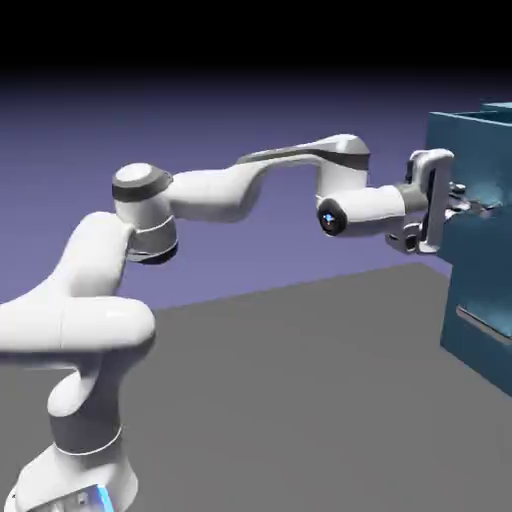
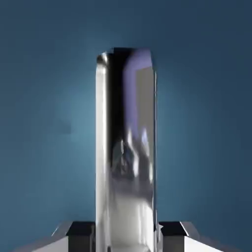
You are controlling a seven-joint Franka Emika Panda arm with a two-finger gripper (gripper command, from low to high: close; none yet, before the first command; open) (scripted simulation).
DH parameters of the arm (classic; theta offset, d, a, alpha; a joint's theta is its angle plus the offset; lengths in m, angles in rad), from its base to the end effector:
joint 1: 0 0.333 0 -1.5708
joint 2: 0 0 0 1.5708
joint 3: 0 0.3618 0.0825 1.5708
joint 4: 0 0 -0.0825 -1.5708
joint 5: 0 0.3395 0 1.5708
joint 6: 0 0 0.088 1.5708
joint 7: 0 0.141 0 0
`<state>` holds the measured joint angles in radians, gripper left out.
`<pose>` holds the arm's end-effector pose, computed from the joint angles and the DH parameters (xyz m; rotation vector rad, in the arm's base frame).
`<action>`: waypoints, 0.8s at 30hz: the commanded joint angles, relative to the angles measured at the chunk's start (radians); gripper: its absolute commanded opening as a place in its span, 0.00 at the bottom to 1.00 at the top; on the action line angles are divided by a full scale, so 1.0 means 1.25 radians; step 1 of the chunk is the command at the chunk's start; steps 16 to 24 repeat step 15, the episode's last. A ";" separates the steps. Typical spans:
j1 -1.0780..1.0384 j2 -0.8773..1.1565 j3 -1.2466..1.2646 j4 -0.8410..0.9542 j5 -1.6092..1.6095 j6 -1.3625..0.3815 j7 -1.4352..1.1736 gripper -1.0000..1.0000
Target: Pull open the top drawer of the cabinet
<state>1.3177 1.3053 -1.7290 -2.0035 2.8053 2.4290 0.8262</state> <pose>0.6144 0.0650 0.4787 -0.6137 1.4801 -0.6135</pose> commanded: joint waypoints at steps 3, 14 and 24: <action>0.065 0.000 -0.025 -0.087 -0.008 -0.025 -0.009 0.00; 0.265 0.018 -0.114 -0.332 -0.045 -0.077 -0.024 1.00; 0.292 0.022 -0.126 -0.361 -0.052 -0.081 -0.024 1.00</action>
